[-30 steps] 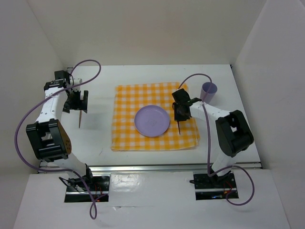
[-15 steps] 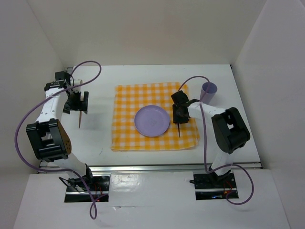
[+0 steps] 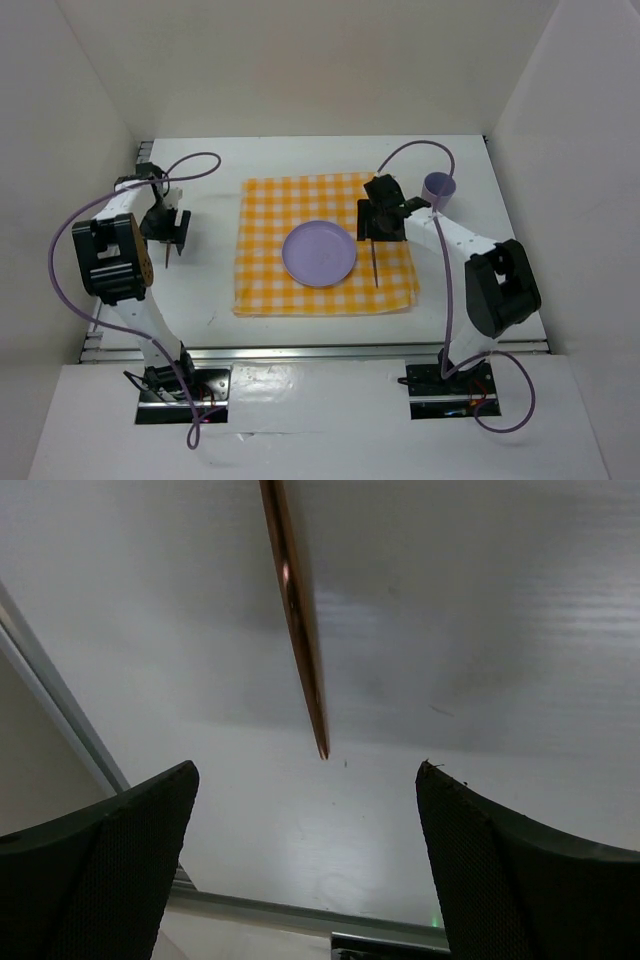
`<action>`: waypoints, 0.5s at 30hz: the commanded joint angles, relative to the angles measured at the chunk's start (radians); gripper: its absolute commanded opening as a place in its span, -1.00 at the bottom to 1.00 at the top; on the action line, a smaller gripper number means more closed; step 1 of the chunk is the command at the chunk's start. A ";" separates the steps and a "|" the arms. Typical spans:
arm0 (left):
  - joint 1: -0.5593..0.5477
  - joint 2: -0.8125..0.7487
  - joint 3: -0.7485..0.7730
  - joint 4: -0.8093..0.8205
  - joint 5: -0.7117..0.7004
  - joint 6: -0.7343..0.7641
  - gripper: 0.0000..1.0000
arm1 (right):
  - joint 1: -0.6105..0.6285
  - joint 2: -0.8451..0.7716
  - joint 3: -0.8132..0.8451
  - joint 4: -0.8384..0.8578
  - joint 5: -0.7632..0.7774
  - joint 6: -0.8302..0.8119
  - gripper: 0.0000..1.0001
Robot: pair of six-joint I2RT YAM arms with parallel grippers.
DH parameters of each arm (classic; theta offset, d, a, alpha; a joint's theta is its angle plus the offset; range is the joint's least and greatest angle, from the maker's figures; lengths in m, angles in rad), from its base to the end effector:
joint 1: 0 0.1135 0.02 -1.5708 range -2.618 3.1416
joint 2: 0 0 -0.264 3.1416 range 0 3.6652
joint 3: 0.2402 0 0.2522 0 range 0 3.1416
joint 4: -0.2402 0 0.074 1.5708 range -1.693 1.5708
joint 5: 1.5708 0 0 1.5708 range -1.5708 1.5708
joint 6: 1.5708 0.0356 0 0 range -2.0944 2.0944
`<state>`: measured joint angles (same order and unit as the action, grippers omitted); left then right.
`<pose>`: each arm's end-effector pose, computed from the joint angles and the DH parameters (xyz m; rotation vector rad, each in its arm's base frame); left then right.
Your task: Set the dinner table for one person
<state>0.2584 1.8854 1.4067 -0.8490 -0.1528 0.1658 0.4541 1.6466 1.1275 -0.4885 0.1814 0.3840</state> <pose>0.3593 0.1006 0.1990 -0.1625 2.9175 0.2938 0.3089 0.1437 0.2151 -0.0223 2.5553 0.0884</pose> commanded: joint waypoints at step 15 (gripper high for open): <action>0.031 0.262 0.167 -0.008 0.142 0.046 0.14 | 0.008 -0.177 0.110 -0.047 0.013 0.004 0.44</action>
<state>0.2768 2.0884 1.5410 -0.8680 -0.0845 0.1951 0.4541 1.5272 1.1923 -0.5224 0.1677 0.3779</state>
